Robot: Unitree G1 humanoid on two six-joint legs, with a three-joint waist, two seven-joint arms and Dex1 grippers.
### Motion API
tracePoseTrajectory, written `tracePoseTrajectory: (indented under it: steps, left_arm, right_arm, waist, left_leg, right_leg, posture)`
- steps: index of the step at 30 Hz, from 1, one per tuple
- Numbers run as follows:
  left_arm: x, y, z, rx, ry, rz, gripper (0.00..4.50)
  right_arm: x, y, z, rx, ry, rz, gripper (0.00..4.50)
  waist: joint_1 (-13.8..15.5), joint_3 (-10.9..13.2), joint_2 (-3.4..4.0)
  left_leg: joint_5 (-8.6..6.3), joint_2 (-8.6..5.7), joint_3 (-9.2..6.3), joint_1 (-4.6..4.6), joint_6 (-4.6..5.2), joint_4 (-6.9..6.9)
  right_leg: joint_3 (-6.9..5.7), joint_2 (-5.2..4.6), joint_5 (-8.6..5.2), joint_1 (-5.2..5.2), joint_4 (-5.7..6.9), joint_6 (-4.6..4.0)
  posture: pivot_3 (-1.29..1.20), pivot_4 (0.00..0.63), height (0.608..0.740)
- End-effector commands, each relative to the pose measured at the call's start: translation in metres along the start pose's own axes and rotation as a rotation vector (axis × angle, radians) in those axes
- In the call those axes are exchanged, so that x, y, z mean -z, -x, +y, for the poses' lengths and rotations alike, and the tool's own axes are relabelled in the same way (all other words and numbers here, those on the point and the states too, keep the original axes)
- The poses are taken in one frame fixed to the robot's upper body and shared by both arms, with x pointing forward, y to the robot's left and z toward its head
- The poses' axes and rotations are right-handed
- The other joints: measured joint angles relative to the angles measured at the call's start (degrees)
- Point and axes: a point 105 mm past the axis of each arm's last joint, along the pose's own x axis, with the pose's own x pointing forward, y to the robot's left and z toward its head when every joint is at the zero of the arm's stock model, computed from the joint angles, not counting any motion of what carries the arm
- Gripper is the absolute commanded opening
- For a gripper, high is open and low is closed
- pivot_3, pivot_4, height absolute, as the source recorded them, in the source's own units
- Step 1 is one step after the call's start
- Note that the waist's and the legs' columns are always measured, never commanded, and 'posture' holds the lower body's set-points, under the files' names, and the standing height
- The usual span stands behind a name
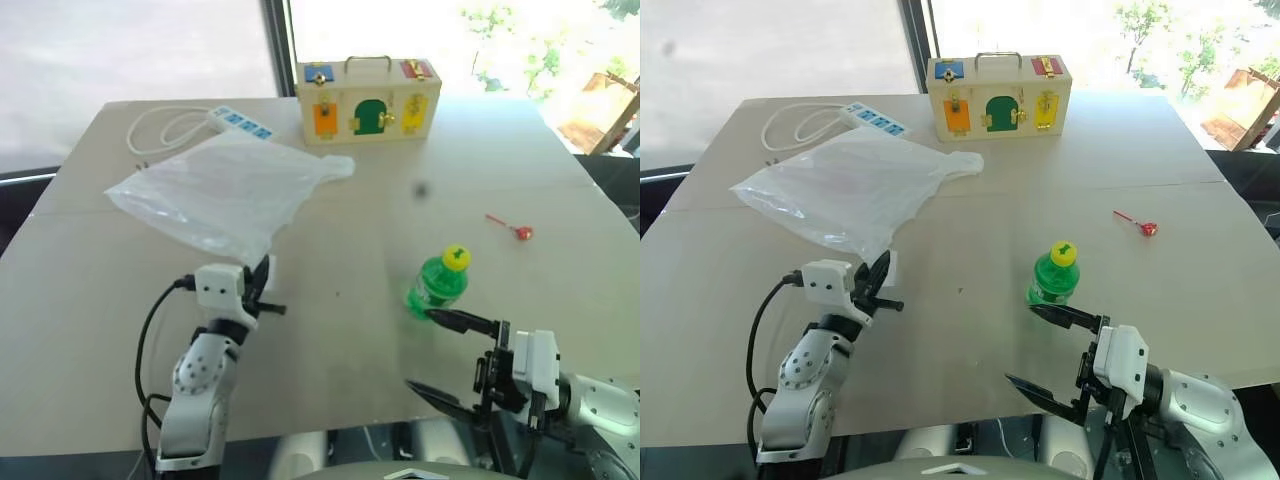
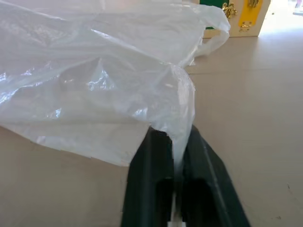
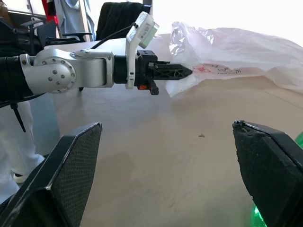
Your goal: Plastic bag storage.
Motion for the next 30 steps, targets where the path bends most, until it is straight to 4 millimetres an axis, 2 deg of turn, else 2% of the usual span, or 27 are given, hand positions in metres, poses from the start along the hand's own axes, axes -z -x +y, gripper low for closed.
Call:
tracePoseTrajectory:
  steps: [1, 3, 7, 11, 16, 20, 24, 27, 29, 30]
  left_arm:
    - [-0.016, 0.003, -0.002, 0.024, 0.007, -0.057, 0.08]
    - [-0.018, 0.004, -0.003, 0.036, 0.018, -0.063, 0.08]
    - [-0.023, 0.011, -0.010, 0.093, 0.060, -0.066, 0.08]
    - [-0.028, 0.020, -0.014, 0.145, 0.092, -0.059, 0.08]
    - [-0.030, 0.026, -0.022, 0.194, 0.114, -0.031, 0.08]
    - [-0.034, 0.029, -0.033, 0.250, 0.117, -0.019, 0.08]
    - [-0.042, 0.033, -0.046, 0.328, 0.136, -0.026, 0.08]
    - [-0.048, 0.033, -0.049, 0.337, 0.156, -0.037, 0.00]
    - [-0.053, 0.031, -0.052, 0.352, 0.189, -0.048, 0.00]
    - [-0.056, 0.030, -0.055, 0.365, 0.208, -0.053, 0.00]
  right_arm:
    - [-0.005, 0.000, -0.005, 0.060, -0.014, -0.036, 4.50]
    - [-0.002, 0.004, -0.009, 0.103, -0.038, -0.030, 4.50]
    - [0.029, 0.033, -0.020, 0.207, -0.060, 0.097, 4.50]
    - [0.037, 0.044, -0.036, 0.334, -0.074, 0.109, 4.50]
    - [0.035, 0.025, -0.059, 0.412, -0.087, 0.065, 4.50]
    - [0.036, -0.002, -0.069, 0.378, -0.063, 0.048, 4.50]
    - [0.037, -0.016, -0.074, 0.378, -0.060, 0.033, 4.50]
    - [0.035, -0.017, -0.076, 0.385, -0.070, 0.021, 3.81]
    - [0.034, -0.017, -0.078, 0.376, -0.057, 0.026, 3.12]
    - [0.032, -0.020, -0.080, 0.365, -0.038, 0.030, 3.11]
  waist:
    - [0.01, 0.00, 0.00]
    - [-0.01, 0.00, 0.00]
    - [0.06, 0.00, -0.05]
    - [-0.17, 0.01, -0.01]
    - [-0.15, 0.01, 0.00]
    - [-0.11, 0.01, -0.01]
    - [0.03, 0.03, 0.02]
    - [-0.06, 0.03, 0.02]
    - [-0.12, 0.03, 0.03]
    - [-0.12, 0.03, 0.03]
  left_leg:
    - [0.00, 0.00, -0.01, 0.00, 0.00, 0.01]
    - [0.00, 0.01, -0.02, 0.00, 0.00, 0.01]
    - [-0.01, -0.01, -0.02, -0.01, 0.01, 0.02]
    - [-0.01, 0.03, 0.00, -0.01, 0.00, 0.02]
    - [-0.01, 0.06, -0.06, 0.06, 0.00, 0.06]
    - [-0.01, 0.04, -0.07, 0.02, -0.01, 0.07]
    - [-0.01, -0.04, -0.08, -0.05, 0.00, 0.06]
    - [-0.01, -0.04, -0.07, -0.07, 0.00, 0.06]
    - [-0.01, -0.03, -0.05, -0.04, 0.00, 0.06]
    - [-0.01, -0.02, -0.05, -0.02, 0.00, 0.07]
  right_leg:
    - [-0.01, 0.00, 0.00, 0.00, 0.01, 0.00]
    - [-0.01, 0.00, 0.00, 0.00, 0.01, 0.00]
    - [-0.02, -0.02, 0.00, -0.01, 0.00, 0.00]
    - [0.00, -0.01, 0.00, -0.01, 0.01, 0.00]
    - [0.05, 0.08, -0.11, -0.07, 0.09, 0.18]
    - [0.05, 0.07, 0.01, -0.09, 0.09, -0.02]
    - [0.05, 0.03, 0.00, -0.09, 0.07, -0.03]
    - [0.06, 0.04, 0.00, -0.08, 0.06, -0.03]
    - [0.07, 0.05, 0.00, -0.07, 0.07, -0.03]
    - [0.07, 0.07, 0.00, -0.07, 0.08, -0.02]
  posture:
    - [0.00, 0.150, 0.740]
    - [0.00, 0.150, 0.740]
    - [0.00, 0.150, 0.740]
    - [0.00, 0.150, 0.740]
    - [0.00, 0.150, 0.740]
    - [0.00, 0.150, 0.740]
    - [0.00, 0.150, 0.740]
    - [0.00, 0.150, 0.740]
    - [0.00, 0.150, 0.740]
    - [0.00, 0.150, 0.740]
